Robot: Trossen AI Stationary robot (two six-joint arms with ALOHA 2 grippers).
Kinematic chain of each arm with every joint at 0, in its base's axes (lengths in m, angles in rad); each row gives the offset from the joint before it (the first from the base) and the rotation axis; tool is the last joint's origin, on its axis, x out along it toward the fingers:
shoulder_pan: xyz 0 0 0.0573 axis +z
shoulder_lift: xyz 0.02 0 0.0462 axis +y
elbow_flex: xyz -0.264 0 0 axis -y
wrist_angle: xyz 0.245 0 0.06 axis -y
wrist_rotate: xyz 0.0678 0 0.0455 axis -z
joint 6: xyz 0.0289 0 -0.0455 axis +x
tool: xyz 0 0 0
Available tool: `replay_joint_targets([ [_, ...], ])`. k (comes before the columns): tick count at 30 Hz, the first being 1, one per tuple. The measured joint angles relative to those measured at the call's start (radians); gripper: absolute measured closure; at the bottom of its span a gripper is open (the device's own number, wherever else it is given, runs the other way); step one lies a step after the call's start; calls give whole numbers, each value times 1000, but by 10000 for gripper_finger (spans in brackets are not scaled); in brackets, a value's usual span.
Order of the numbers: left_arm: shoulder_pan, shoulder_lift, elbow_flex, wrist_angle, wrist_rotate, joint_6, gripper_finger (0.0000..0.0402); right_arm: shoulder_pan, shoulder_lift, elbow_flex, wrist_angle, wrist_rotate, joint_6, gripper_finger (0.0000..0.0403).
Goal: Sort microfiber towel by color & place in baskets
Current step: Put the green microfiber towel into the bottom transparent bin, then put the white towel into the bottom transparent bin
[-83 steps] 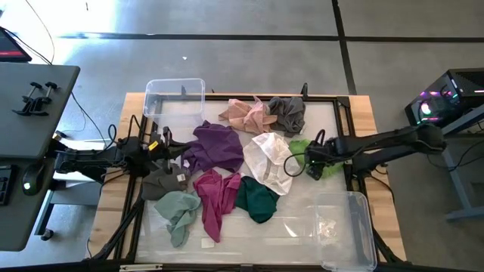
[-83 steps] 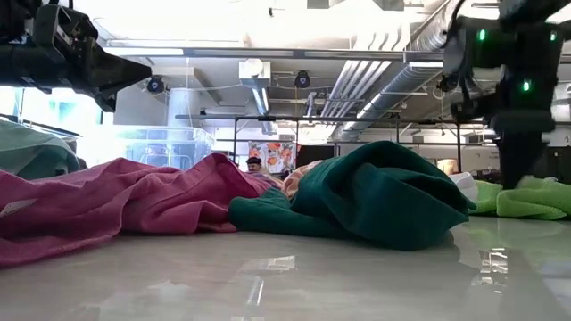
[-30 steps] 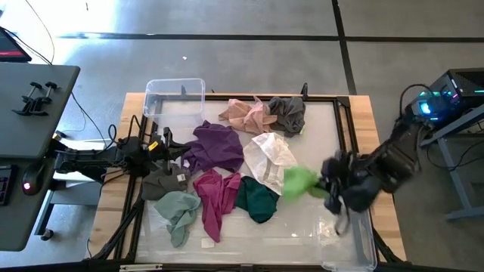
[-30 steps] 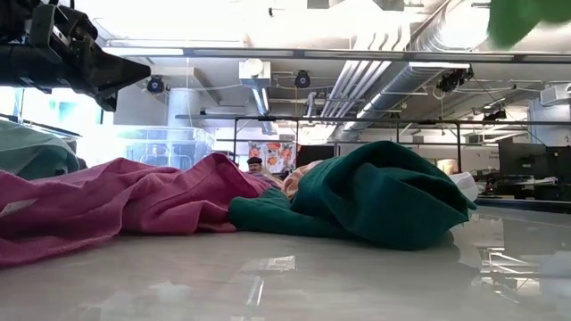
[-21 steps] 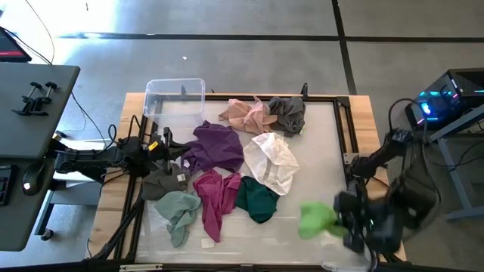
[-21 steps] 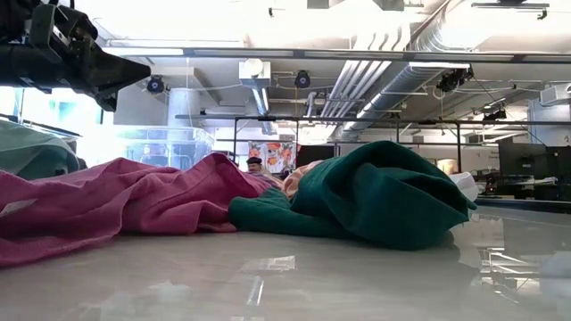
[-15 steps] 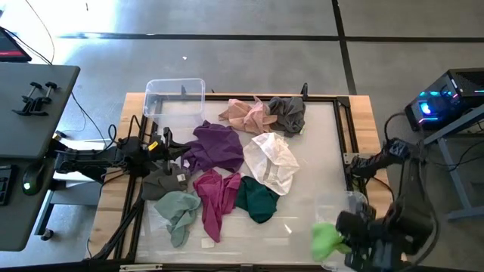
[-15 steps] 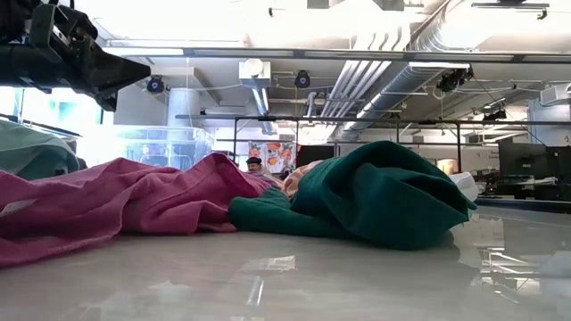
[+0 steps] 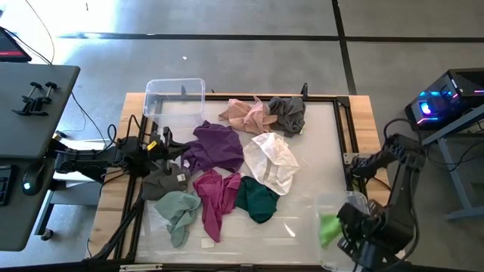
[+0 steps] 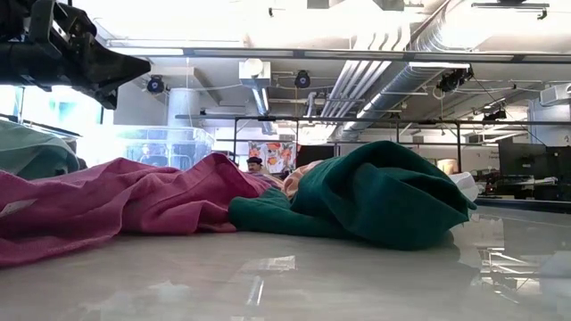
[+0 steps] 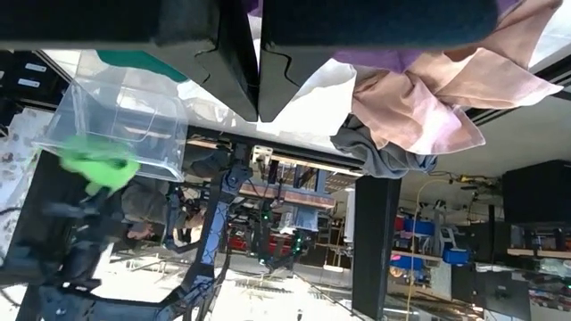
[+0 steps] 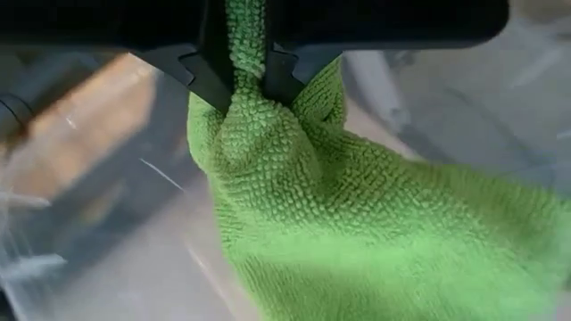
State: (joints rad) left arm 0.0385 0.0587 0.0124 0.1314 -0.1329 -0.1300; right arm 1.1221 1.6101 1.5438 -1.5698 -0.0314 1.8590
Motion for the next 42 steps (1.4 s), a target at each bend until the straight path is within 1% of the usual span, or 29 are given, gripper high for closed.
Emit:
replay_joint_targets([
  [3,0,0,0,1,0,-8,401,0,-28,-72,27,-28,22,369],
  [7,0,0,0,1,0,-7,401,-1,-33,-119,42,-13,29,342],
  [11,0,0,0,1,0,-8,401,-3,-34,-113,33,-1,21,289],
  [15,0,0,0,1,0,-25,401,-3,-64,-77,22,-75,21,231],
  [17,0,0,0,3,0,-26,401,-3,-77,-56,18,-88,26,208],
  [19,0,0,0,5,0,-34,401,-5,-91,-34,10,-85,28,193],
  [21,0,0,0,15,0,-34,401,-14,-104,-14,-1,-55,21,187],
  [23,0,0,0,33,0,-34,401,-25,-116,-14,2,6,-4,187],
  [25,0,0,0,46,0,-33,401,-44,-125,-14,9,38,-16,188],
  [29,0,0,0,54,0,-33,401,-100,-125,-14,11,2,-44,192],
  [34,0,0,0,55,0,-33,401,-176,-125,-14,46,23,-228,192],
  [38,0,0,0,54,0,-33,401,-256,-125,-14,82,38,-322,192],
  [42,0,0,0,55,0,-32,401,-328,-125,-14,135,39,-504,192],
])
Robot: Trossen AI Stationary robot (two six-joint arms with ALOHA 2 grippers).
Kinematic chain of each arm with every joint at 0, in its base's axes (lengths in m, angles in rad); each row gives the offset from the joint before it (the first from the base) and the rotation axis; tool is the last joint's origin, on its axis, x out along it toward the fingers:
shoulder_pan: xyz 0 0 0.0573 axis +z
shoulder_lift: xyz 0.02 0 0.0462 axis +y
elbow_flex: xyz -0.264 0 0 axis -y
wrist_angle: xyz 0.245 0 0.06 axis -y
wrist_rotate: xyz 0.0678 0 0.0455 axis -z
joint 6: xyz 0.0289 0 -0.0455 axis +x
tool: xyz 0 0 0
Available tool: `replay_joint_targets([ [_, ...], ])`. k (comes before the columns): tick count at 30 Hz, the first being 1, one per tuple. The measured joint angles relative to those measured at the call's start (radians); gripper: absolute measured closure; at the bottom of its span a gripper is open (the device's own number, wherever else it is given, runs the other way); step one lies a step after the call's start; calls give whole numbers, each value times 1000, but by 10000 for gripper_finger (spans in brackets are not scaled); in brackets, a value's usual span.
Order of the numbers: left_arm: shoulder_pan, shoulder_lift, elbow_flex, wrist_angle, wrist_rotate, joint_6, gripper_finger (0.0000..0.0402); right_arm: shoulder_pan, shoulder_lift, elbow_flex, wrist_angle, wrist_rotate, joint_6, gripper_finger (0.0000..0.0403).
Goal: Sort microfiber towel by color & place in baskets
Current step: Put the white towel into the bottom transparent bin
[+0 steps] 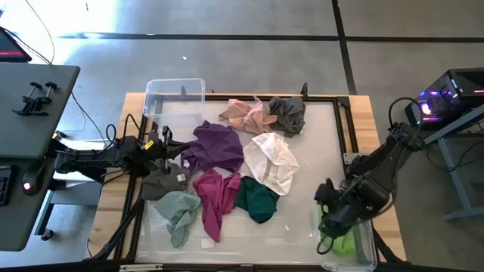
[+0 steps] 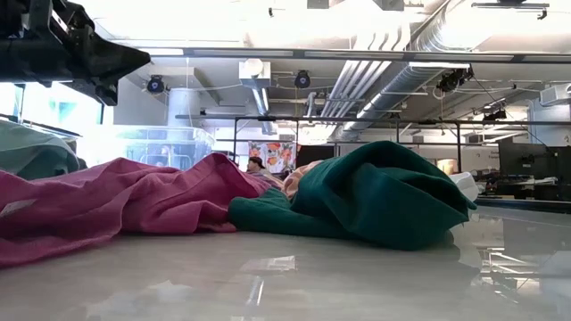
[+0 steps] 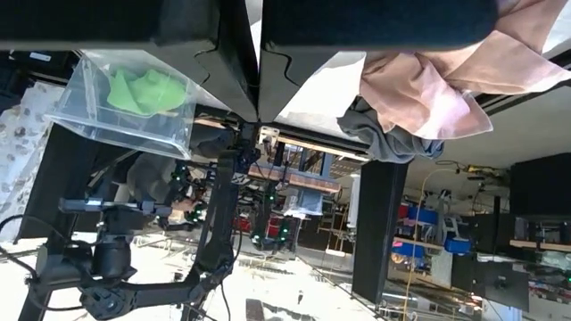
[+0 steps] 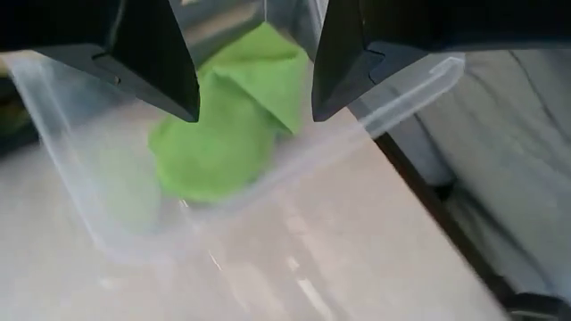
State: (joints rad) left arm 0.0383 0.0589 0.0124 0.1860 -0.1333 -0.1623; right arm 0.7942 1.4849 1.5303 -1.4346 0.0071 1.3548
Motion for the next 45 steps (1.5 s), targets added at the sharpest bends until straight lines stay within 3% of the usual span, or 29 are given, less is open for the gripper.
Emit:
replay_joint_targets([
  [5,0,0,0,0,0,0,401,-93,0,0,46,17,-257,192],
  [10,0,0,0,0,0,0,401,-190,0,-16,128,181,-510,192],
  [15,0,0,0,-1,0,0,401,-276,0,-118,298,388,-716,192],
  [20,0,0,0,-2,0,2,401,-393,0,-257,514,403,-859,166],
  [26,0,0,0,-5,0,2,401,-567,1,-417,713,430,-909,109],
  [31,0,0,0,-6,0,2,401,-715,6,-543,900,494,-838,101],
  [38,0,0,0,-10,-1,-1,401,-844,48,-671,1095,491,-814,125],
  [45,0,0,0,-26,-1,15,401,-868,189,-697,1143,401,-813,170],
])
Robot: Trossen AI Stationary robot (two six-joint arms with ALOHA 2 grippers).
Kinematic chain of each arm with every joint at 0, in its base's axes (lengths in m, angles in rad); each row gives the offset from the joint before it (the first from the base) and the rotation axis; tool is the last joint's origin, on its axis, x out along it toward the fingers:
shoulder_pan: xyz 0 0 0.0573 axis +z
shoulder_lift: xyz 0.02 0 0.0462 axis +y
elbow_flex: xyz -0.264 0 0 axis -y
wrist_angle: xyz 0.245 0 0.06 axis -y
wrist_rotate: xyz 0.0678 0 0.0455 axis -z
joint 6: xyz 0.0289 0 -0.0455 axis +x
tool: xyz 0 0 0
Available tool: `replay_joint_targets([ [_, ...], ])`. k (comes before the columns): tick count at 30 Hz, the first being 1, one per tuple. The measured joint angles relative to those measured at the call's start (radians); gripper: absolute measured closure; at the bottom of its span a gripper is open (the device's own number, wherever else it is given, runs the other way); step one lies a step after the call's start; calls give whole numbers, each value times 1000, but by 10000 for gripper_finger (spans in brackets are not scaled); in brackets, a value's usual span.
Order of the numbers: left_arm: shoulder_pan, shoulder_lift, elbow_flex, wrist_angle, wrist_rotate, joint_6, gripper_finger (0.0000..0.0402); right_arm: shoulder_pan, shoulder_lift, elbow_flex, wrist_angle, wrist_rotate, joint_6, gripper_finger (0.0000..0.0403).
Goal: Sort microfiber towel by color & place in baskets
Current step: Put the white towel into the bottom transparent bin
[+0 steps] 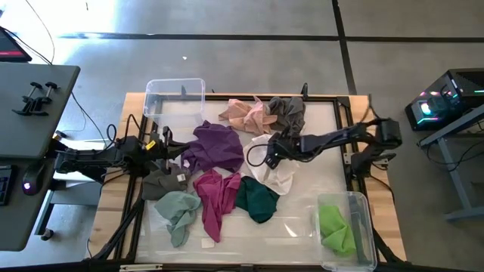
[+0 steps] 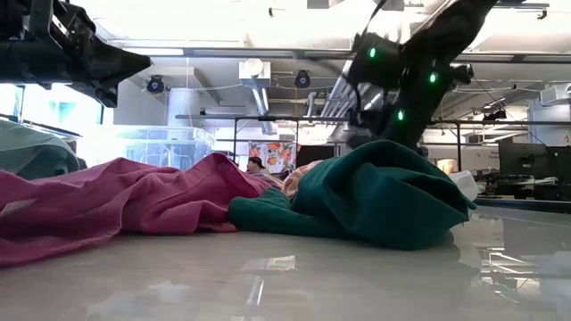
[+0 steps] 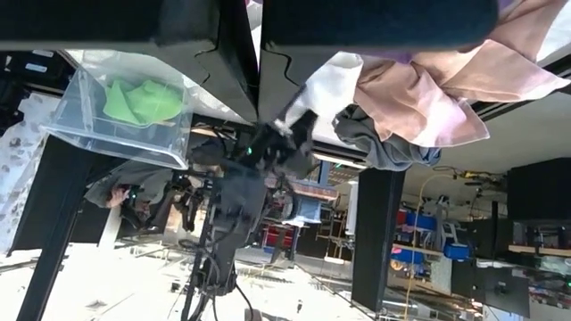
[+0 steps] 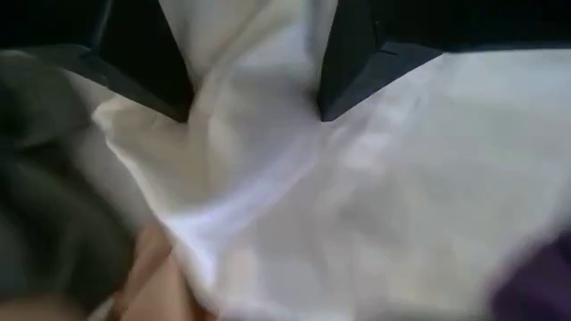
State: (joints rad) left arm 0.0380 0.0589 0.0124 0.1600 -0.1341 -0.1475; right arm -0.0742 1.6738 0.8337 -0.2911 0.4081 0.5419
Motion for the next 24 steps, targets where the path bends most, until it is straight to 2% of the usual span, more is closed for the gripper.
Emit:
replay_joint_targets([
  [4,0,0,0,0,-3,1,401,3,83,6,20,-26,19,211],
  [8,1,0,0,-5,-2,1,401,32,129,8,49,-48,45,269],
  [14,0,0,0,-6,0,1,401,128,71,1,19,-21,83,383],
  [17,0,0,0,-6,1,1,401,207,-7,-6,-42,17,110,385],
  [20,0,0,0,-6,1,-7,401,296,-122,-1,-116,130,189,378],
  [24,0,0,0,-6,1,-8,401,420,-275,2,-292,273,313,394],
])
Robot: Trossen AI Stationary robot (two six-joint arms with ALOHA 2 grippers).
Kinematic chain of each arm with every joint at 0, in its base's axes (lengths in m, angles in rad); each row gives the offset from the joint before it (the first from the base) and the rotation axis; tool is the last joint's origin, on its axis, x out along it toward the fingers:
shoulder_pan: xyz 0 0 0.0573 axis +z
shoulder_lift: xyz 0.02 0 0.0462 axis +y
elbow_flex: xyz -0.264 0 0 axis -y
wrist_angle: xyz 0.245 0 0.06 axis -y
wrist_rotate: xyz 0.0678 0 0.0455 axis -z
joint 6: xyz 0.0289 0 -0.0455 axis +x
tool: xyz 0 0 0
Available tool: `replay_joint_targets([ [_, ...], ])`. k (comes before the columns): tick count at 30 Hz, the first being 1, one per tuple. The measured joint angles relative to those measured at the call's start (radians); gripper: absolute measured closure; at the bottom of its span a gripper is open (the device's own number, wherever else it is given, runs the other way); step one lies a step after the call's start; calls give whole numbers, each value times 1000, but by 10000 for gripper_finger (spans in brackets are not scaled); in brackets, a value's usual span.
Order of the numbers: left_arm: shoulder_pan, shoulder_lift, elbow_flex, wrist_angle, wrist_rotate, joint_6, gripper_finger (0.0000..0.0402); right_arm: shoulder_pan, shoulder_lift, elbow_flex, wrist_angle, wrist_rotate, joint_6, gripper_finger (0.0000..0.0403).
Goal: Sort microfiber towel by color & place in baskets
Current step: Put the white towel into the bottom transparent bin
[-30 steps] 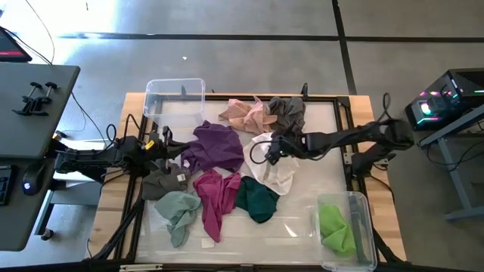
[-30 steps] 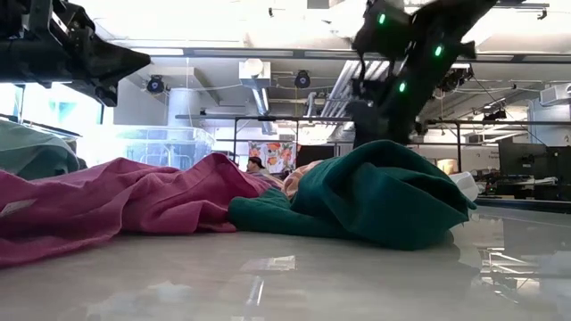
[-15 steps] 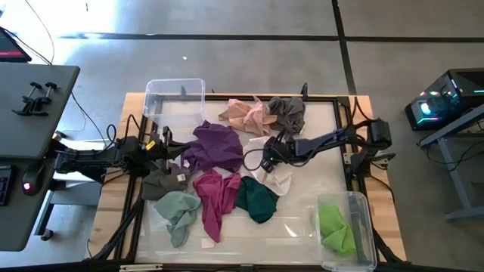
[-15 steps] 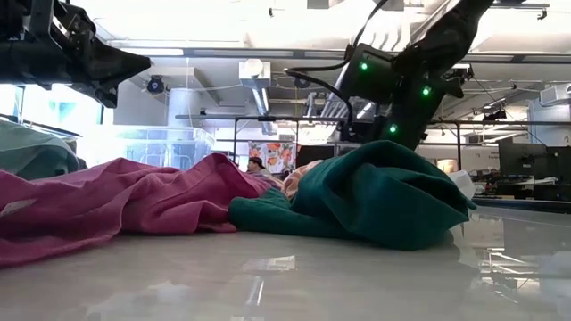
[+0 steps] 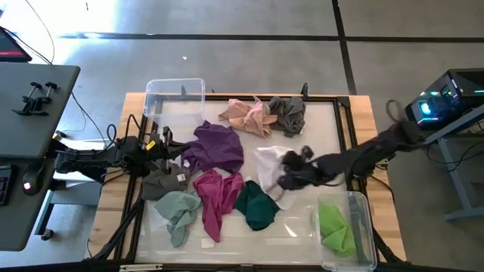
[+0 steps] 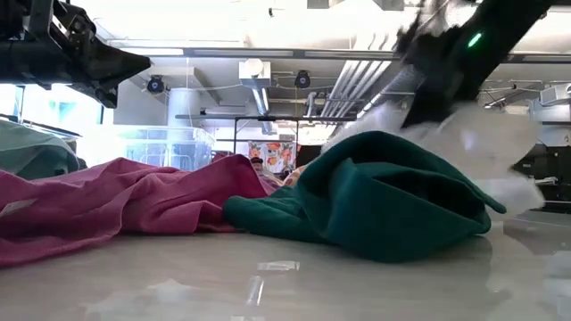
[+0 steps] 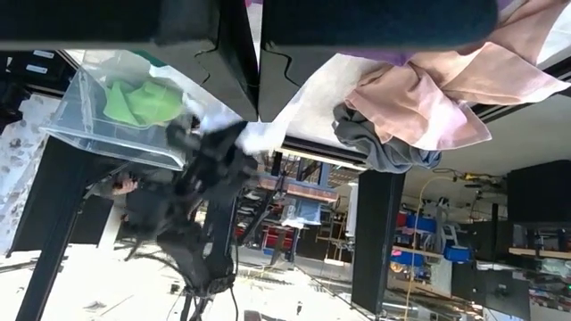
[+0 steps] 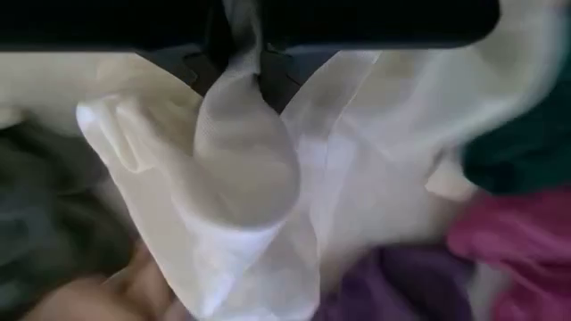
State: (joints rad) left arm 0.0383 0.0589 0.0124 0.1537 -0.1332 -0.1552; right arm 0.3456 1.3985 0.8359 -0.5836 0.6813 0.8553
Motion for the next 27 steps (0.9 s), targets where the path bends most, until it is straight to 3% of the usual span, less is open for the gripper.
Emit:
replay_joint_targets([
  [7,0,0,0,0,0,0,401,233,-184,121,-188,210,86,395],
  [15,0,0,0,0,0,-1,401,409,-178,488,-526,235,87,397],
  [17,0,0,0,0,0,-1,401,445,-167,590,-600,194,88,397],
  [22,0,0,0,0,0,-10,401,525,-139,791,-727,-146,113,394],
  [24,0,0,0,0,0,-10,401,561,-126,829,-796,-220,216,394],
  [27,0,0,0,-1,0,-18,401,604,-112,836,-931,-246,418,395],
])
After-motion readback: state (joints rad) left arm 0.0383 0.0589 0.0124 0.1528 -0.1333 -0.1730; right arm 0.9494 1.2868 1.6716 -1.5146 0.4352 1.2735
